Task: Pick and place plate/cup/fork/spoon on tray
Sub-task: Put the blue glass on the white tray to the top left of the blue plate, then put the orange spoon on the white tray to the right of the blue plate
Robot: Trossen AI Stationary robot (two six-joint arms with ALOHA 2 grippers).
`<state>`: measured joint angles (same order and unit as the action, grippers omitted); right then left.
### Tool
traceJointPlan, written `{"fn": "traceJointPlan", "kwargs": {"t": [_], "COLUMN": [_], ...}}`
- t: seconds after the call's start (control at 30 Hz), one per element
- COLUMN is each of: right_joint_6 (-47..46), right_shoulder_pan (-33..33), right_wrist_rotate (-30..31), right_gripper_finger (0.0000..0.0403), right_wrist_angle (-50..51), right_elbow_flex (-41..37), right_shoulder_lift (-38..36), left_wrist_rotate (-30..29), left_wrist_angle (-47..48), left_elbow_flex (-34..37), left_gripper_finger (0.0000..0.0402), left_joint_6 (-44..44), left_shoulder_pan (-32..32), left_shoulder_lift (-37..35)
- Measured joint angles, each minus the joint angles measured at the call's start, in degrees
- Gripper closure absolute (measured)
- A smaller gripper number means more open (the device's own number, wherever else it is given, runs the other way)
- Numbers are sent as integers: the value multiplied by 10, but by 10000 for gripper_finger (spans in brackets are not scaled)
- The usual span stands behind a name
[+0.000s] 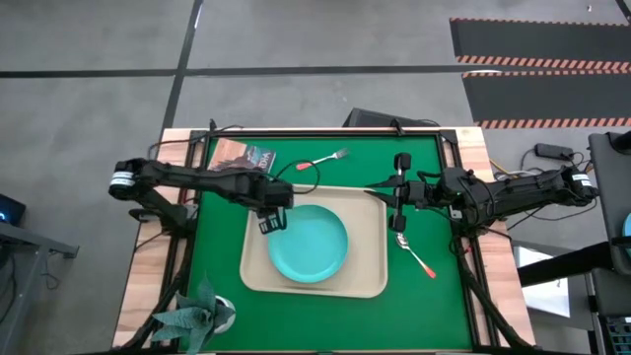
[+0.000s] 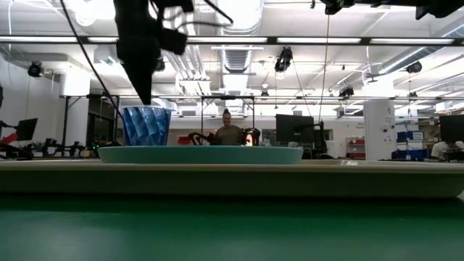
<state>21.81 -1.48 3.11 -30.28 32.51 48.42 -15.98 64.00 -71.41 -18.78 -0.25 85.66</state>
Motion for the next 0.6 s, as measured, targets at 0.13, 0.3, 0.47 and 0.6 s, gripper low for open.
{"fn": "traceJointPlan", "kwargs": {"t": [0.13, 0.3, 0.47, 0.6], "right_joint_6": [0, -3, -10, -12], "right_shoulder_pan": [0, 0, 0, 0], "right_wrist_rotate": [0, 0, 0, 0], "right_gripper_finger": [369, 369, 369, 369], "right_wrist_angle": [-2, -5, -5, -5], "right_elbow_flex": [0, 1, 1, 1], "right_shoulder_lift": [0, 0, 0, 0], "left_wrist_rotate": [-2, -34, -42, -42], "left_wrist_angle": [-11, -87, -197, -249], "left_elbow_flex": [6, 22, 79, 142], "left_gripper_finger": [329, 329, 329, 329], "left_joint_6": [-9, -19, -17, -24], "left_shoulder_pan": [-10, -42, -84, -111], "left_shoulder_lift": [-53, -124, -183, -219]}}
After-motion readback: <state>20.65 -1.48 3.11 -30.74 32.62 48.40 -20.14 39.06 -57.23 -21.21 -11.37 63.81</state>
